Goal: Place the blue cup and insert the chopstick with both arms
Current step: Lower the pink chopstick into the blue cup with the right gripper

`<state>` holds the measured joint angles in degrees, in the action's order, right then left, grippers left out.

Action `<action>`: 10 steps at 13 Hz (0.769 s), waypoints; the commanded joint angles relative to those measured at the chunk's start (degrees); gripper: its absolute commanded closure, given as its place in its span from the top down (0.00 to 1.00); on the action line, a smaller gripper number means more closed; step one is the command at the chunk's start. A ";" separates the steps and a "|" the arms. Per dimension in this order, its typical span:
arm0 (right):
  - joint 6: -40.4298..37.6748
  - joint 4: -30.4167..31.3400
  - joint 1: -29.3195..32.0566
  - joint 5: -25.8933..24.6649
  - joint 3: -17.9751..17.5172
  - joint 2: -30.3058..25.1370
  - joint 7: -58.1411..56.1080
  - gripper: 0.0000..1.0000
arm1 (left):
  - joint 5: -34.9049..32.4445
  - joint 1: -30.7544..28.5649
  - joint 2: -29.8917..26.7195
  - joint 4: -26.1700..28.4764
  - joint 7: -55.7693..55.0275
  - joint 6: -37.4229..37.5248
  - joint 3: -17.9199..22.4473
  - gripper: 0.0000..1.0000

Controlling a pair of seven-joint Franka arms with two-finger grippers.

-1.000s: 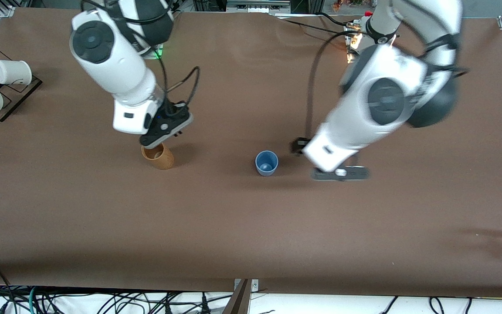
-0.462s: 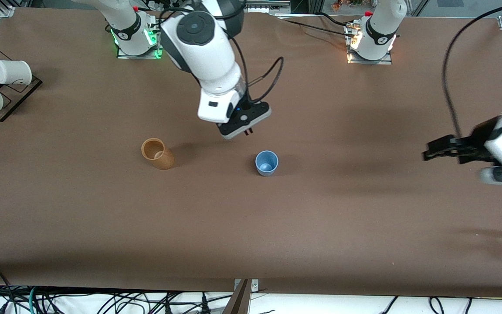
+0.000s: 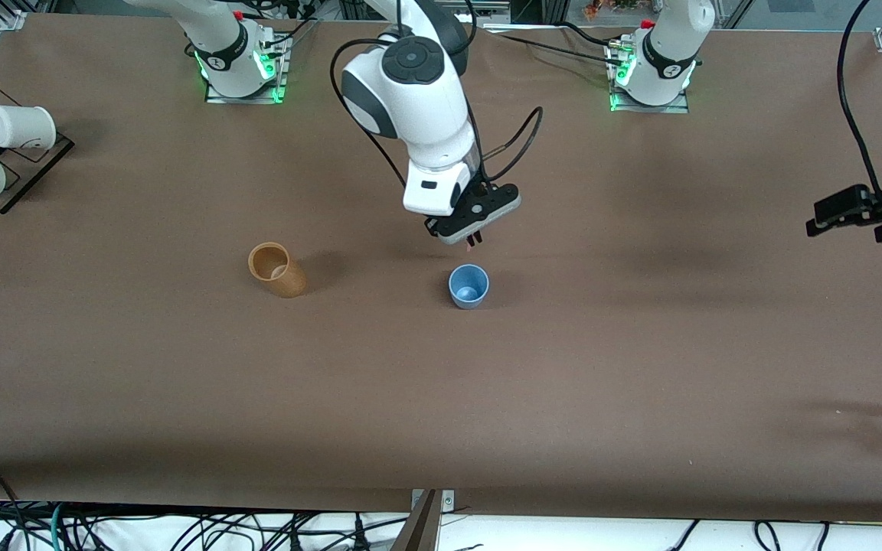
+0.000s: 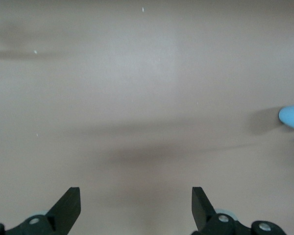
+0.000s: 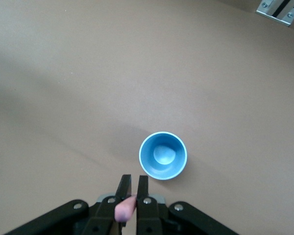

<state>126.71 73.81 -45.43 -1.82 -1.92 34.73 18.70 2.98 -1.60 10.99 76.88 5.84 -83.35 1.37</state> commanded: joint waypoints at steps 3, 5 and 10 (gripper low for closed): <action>-0.68 -4.90 -0.01 -1.08 1.21 1.48 0.38 0.00 | -1.22 0.02 -7.31 11.01 1.19 -1.64 -0.14 1.00; -0.59 -6.39 0.26 -1.25 1.39 1.83 0.11 0.00 | -1.22 0.02 -6.43 10.83 1.10 -1.47 -0.23 1.00; 2.13 -7.89 0.00 -5.12 1.65 5.61 0.64 0.00 | -0.52 0.28 -5.81 9.95 -0.73 -1.47 -0.40 1.00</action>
<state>128.46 69.43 -45.18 -5.76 -0.23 37.41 18.68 2.94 -1.50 5.42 86.78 5.78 -84.32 1.11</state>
